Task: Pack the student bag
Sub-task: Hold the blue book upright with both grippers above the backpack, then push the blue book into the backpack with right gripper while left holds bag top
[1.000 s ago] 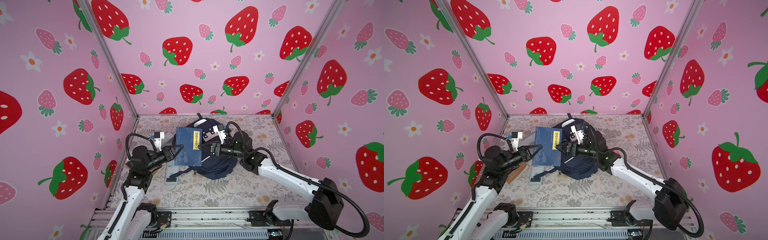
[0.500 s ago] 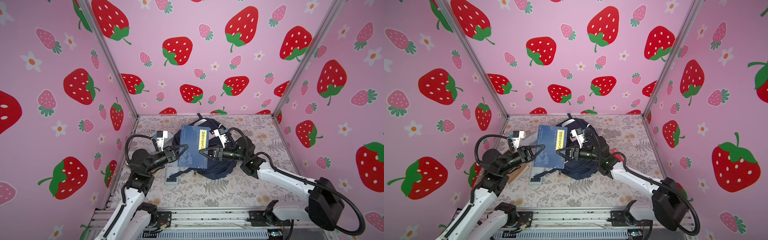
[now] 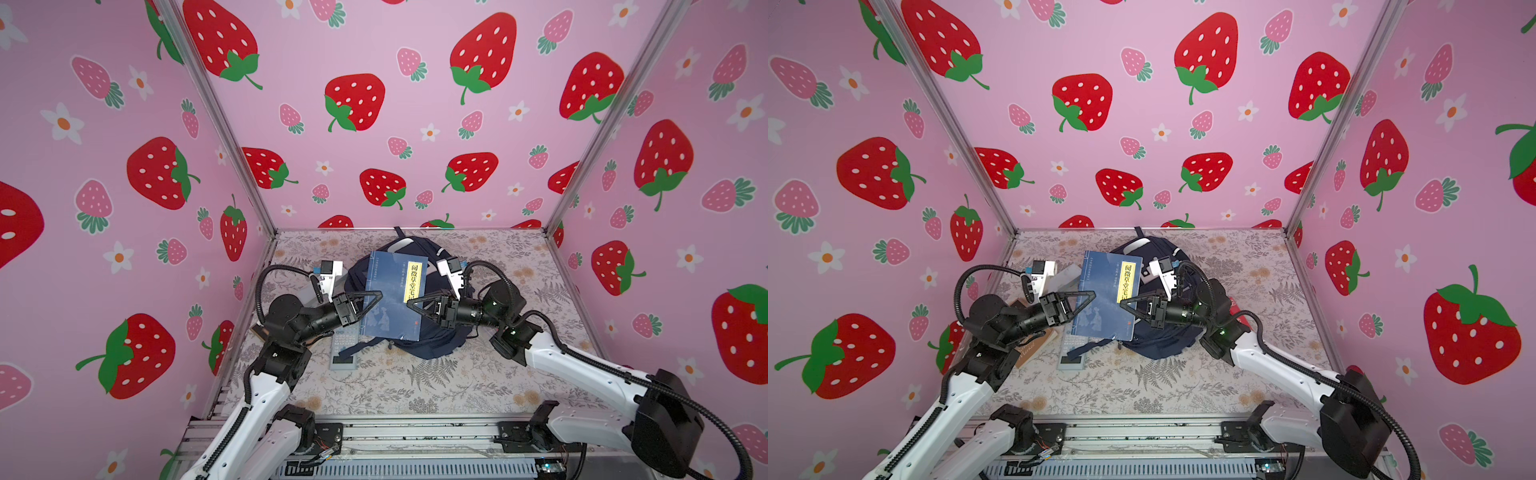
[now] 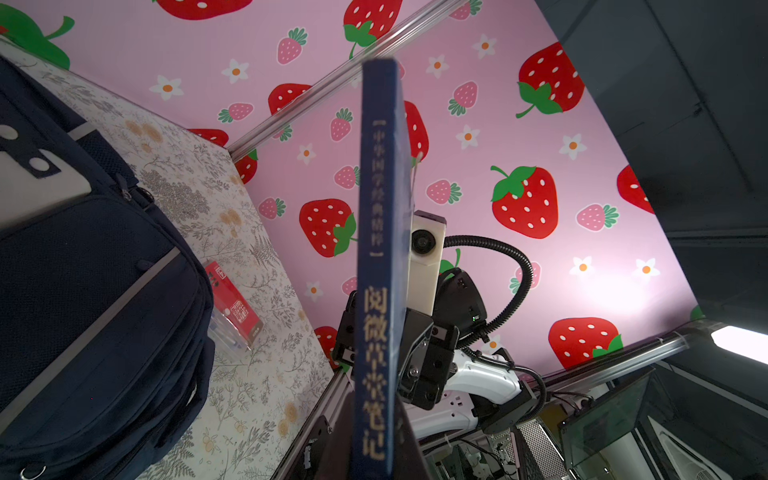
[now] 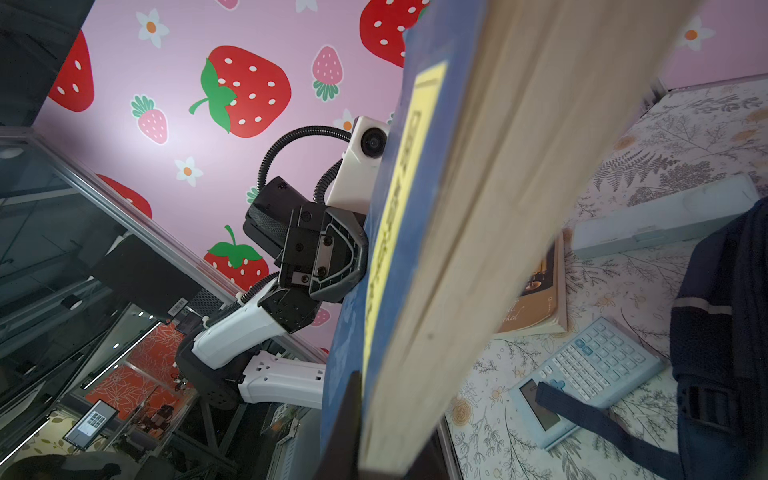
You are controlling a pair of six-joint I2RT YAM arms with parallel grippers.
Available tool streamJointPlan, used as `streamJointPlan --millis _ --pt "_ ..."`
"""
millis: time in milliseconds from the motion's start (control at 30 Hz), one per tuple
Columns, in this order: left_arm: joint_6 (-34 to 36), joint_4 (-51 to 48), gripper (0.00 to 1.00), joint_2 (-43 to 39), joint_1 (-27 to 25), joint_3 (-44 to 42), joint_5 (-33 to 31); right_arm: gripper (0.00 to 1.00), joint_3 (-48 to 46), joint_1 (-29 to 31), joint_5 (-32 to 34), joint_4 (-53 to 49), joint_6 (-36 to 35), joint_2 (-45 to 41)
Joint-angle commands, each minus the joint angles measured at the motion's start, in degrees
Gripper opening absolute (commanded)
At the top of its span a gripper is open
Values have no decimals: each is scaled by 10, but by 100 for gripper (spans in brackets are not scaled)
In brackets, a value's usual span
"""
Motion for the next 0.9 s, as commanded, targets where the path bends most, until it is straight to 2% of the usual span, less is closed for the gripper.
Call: streamJointPlan --millis 0,67,100,167,267,367,400,467,567,700,767,867 --pt "118 -161 51 10 1 65 -40 0 17 -11 68 -79 -37 -41" --pt "190 -271 71 25 -8 101 -103 0 42 -19 131 -180 -67 -58" --pt "216 -312 75 34 -15 119 -134 0 55 -20 169 -234 -84 -66" --pt "277 -393 78 64 -42 162 -202 0 91 -22 284 -365 -106 -78" --pt "329 -455 80 126 -88 217 -259 0 133 -38 435 -535 -101 -83" --pt "371 -495 81 212 -151 269 -318 0 134 -59 547 -642 -79 -103" --pt "387 -513 81 246 -175 290 -343 0 131 -71 564 -667 -67 -113" --pt "431 -564 87 331 -230 352 -402 0 115 -105 567 -697 -54 -137" --pt "479 -634 88 456 -296 454 -523 0 84 -149 544 -706 -51 -179" --pt "523 -676 89 574 -346 552 -632 0 61 -197 500 -712 -55 -204" --pt "544 -682 86 620 -356 589 -659 0 52 -209 495 -715 -60 -217" --pt "557 -687 78 668 -360 624 -650 0 50 -225 481 -724 -65 -226"
